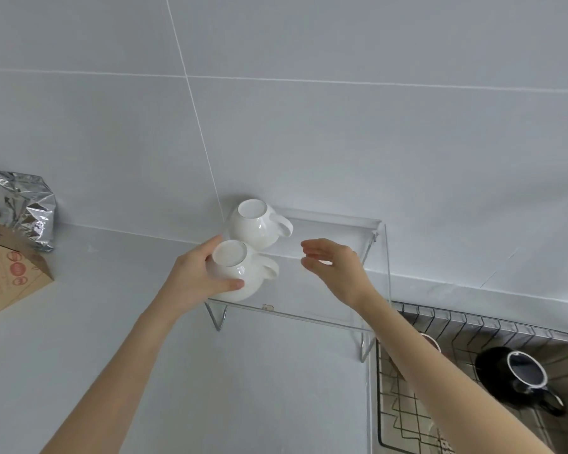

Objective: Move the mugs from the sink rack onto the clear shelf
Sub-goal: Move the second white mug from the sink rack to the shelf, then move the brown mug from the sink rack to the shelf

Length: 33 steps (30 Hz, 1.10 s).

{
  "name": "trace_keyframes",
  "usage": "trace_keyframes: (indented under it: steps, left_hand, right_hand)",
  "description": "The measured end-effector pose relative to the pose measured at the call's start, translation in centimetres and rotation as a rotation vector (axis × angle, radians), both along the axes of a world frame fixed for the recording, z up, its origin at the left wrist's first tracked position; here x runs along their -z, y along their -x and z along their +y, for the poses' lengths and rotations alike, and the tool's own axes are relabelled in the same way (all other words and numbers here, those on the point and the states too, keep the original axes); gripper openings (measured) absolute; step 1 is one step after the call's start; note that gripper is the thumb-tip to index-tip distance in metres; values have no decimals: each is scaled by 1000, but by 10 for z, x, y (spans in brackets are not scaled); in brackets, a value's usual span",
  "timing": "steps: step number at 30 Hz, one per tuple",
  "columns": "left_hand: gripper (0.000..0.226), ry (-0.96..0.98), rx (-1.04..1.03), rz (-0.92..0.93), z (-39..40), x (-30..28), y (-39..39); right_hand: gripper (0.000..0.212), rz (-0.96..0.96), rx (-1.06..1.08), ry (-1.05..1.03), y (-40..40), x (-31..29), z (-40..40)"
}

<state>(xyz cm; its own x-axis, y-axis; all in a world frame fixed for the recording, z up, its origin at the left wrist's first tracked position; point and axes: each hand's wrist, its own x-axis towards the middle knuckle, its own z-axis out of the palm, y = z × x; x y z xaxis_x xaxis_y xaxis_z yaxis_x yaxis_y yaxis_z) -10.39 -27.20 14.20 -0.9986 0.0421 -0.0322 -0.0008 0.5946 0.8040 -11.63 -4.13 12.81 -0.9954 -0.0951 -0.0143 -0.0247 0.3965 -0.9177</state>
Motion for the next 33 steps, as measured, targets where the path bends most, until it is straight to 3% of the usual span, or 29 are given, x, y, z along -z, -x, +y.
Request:
trace_keyframes:
  steps: [6, 18, 26, 33]
  left_hand:
    - [67, 123, 83, 206, 90, -6, -22]
    - [57, 22, 525, -14, 243, 43, -76]
    - [68, 62, 477, -173, 293, 94, -63]
    - [77, 199, 449, -216, 308, 145, -40]
  right_hand:
    - [18, 36, 98, 42, -34, -10, 70]
    - [16, -108, 339, -15, -109, 28, 212]
    - [15, -252, 315, -102, -113, 81, 249]
    - [27, -423, 264, -127, -109, 134, 252]
